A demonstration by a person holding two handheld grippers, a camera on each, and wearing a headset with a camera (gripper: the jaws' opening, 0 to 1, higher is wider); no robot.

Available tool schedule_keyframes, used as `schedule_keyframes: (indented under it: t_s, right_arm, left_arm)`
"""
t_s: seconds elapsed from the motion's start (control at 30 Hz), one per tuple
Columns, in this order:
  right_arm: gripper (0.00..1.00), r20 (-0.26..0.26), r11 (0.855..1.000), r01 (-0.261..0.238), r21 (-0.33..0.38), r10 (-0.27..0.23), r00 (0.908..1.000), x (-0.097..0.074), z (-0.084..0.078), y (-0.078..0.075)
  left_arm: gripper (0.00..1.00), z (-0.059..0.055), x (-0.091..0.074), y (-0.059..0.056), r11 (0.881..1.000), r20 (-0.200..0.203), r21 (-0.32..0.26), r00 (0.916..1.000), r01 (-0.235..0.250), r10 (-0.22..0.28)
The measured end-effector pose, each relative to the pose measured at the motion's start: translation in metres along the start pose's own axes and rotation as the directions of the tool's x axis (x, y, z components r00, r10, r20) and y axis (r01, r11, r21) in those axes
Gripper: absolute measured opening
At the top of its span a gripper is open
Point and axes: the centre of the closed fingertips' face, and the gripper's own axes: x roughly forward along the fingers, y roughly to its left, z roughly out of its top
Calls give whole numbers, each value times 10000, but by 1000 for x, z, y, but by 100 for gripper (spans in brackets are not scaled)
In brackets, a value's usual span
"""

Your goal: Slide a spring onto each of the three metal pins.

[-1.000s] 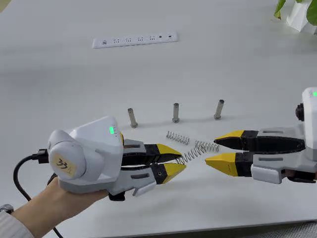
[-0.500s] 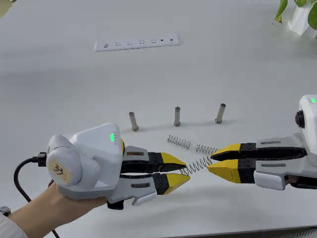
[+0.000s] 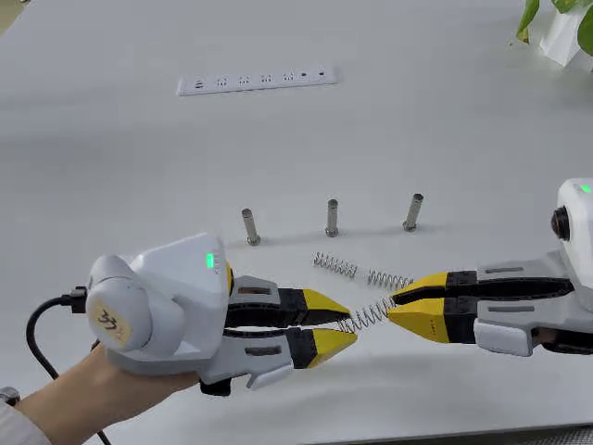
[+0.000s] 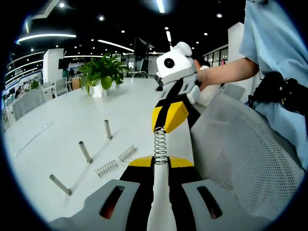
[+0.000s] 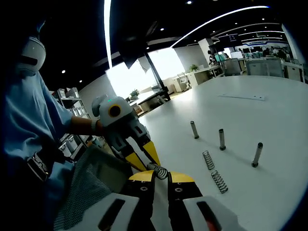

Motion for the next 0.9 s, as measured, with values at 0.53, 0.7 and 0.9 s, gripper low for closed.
schedule_keyframes:
  t_s: [0.53,0.7,0.9]
  right_arm:
    - [6,-424,9931,201,-1155,-252,9988,1,6,2]
    - [6,-743,9761,378,-2142,-548,9957,0,8,1]
    - [6,-1045,9539,373,-2979,-715,9920,3,11,7]
  left_arm:
    - [6,-3,4,1,9995,-110,-317,9999,-42,38]
    - [6,-4,7,0,9987,-163,-503,9999,-51,42]
    - [6,-6,10,-1,9975,-303,-702,9995,-7,-15]
